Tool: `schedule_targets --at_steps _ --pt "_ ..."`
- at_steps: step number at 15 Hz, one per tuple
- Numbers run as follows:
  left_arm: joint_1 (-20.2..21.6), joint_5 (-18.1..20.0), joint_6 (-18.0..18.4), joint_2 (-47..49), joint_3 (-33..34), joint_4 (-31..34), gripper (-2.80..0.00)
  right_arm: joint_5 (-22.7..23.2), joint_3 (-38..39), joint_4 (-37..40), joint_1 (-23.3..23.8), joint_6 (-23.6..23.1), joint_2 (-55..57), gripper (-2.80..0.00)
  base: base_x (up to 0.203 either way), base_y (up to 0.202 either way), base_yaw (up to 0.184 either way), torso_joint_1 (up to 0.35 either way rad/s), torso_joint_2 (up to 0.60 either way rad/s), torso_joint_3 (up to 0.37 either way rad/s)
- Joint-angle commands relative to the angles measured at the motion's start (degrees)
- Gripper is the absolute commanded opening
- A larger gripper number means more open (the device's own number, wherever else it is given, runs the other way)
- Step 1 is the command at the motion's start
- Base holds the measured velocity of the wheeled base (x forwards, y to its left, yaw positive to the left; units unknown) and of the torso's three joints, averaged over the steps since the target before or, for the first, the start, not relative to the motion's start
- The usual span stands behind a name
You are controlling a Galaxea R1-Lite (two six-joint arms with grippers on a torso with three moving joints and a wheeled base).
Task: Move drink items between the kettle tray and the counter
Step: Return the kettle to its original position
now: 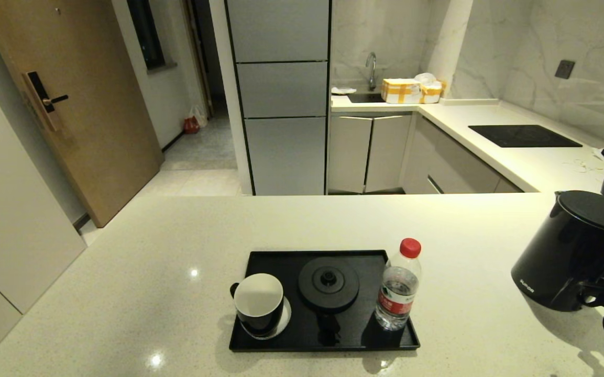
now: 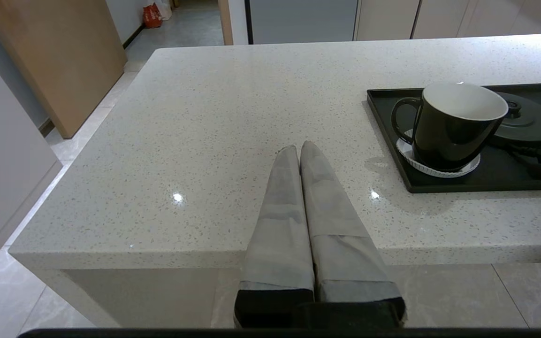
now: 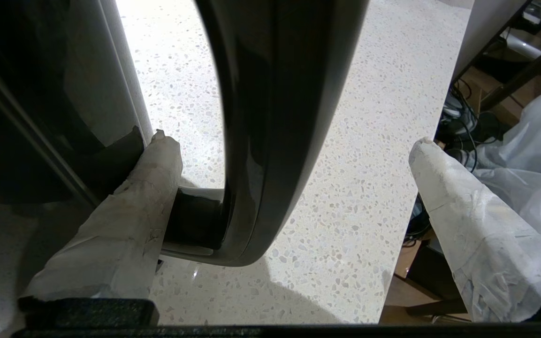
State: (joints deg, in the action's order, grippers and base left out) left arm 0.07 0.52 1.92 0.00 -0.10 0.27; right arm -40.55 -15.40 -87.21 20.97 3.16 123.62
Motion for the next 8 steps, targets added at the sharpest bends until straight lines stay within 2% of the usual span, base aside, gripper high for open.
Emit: schedule_targets --at_steps 1,8 --pt "0.01 0.0 0.01 -0.03 0.01 0.04 -2.8 -0.32 -0.07 -0.45 0.04 0.01 -0.23 0.0 0.0 0.0 0.0 0.0 0.0 0.0" --pt "0.01 0.0 0.01 -0.09 0.01 0.08 -2.8 -1.99 -0.51 -0.45 0.04 0.36 -0.31 0.0 0.0 0.0 0.0 0.0 0.0 0.0"
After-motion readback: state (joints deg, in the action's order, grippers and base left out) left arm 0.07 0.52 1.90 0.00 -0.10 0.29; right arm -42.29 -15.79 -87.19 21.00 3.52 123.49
